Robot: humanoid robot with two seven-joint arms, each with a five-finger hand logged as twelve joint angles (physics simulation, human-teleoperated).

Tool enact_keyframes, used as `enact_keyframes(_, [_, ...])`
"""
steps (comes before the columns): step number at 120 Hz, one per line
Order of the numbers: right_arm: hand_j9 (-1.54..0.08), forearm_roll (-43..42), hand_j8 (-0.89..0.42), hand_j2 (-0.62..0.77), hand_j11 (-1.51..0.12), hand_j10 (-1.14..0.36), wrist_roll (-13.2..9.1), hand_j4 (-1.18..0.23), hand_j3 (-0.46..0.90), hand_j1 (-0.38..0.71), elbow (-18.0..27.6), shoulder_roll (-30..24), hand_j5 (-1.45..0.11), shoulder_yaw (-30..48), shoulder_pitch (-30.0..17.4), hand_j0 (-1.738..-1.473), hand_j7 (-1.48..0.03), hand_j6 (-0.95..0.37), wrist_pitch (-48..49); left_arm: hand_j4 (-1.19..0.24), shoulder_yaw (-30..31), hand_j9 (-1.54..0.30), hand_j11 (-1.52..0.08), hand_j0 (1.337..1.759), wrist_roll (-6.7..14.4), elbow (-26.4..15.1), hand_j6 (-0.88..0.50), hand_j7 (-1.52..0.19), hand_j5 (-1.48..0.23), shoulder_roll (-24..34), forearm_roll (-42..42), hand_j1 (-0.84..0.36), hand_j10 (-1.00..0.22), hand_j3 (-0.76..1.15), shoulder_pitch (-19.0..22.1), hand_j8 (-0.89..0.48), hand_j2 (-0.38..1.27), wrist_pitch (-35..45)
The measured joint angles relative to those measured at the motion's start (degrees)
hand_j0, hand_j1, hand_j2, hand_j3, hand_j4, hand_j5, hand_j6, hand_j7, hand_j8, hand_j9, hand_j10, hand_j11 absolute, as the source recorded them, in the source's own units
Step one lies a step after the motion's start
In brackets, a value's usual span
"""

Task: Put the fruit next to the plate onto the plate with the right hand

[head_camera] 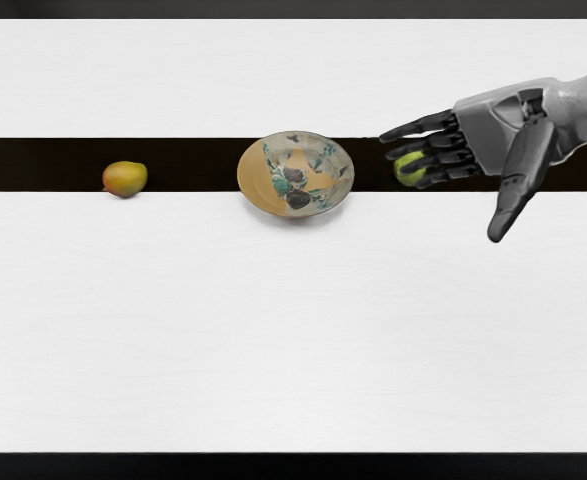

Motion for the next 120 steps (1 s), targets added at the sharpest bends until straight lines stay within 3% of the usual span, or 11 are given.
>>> enact_keyframes(15, [-0.02,-0.1,-0.02,0.0,-0.02,-0.02,0.0,-0.02,0.0,-0.33,-0.3,-1.7,-0.02,-0.9,-0.2,-1.658,-0.02,-0.02,0.0,0.0,0.0,0.0,0.0,1.658,0.0,0.0,0.0,0.0,0.0,0.0,0.0,0.35,0.0,0.0,0.0,0.0,0.0,0.0])
enact_keyframes(30, [-0.02,-7.4,-0.02,0.0,-0.02,-0.02,0.0,-0.02,0.0,-0.33,-5.6,3.4,-0.02,-1.2,-0.3,-1.658,-0.02,-0.02,-3.7,0.0,0.0,0.0,0.0,1.658,0.0,0.0,0.0,0.0,0.0,0.0,0.0,0.35,0.0,0.0,0.0,0.0,0.0,0.0])
enact_keyframes(43, [-0.03,-21.5,-0.02,0.0,-0.03,-0.02,0.0,-0.02,0.0,-0.33,-17.8,15.3,-0.03,-1.2,-0.3,-1.658,-0.03,-0.02,-10.8,0.0,0.0,0.0,0.0,1.658,0.0,0.0,0.0,0.0,0.0,0.0,0.0,0.35,0.0,0.0,0.0,0.0,0.0,0.0])
enact_keyframes(63, [-0.03,-32.2,-0.03,-0.01,-0.03,-0.03,0.0,-0.03,0.0,-0.32,-41.3,35.4,-0.03,-1.0,-2.6,-1.658,-0.03,-0.03,-14.3,0.0,0.0,0.0,0.0,1.658,0.0,0.0,0.0,0.0,0.0,0.0,0.0,0.35,0.0,0.0,0.0,0.0,0.0,0.0])
enact_keyframes(89, [-0.04,-42.6,-0.03,-0.01,-0.04,-0.03,0.0,-0.03,0.0,-0.32,-61.2,51.6,-0.04,-2.3,-11.0,-1.658,-0.04,-0.03,-28.2,0.0,0.0,0.0,0.0,1.658,0.0,0.0,0.0,0.0,0.0,0.0,0.0,0.35,0.0,0.0,0.0,0.0,0.0,0.0])
enact_keyframes(101, [-0.04,-45.9,-0.03,0.0,-0.04,-0.03,0.0,-0.03,0.0,-0.32,-67.1,56.4,-0.04,-6.1,-13.4,-1.658,-0.04,-0.03,-33.6,0.0,0.0,0.0,0.0,1.658,0.0,0.0,0.0,0.0,0.0,0.0,0.0,0.35,0.0,0.0,0.0,0.0,0.0,0.0])
enact_keyframes(120, [-0.03,-47.3,-0.03,0.0,-0.03,-0.03,1.5,-0.03,0.0,-0.32,-70.0,58.7,-0.03,-7.9,-16.3,-1.658,-0.03,-0.03,-36.4,0.0,0.0,0.0,0.0,1.658,0.0,0.0,0.0,0.0,0.0,0.0,0.0,0.35,0.0,0.0,0.0,0.0,0.0,0.0])
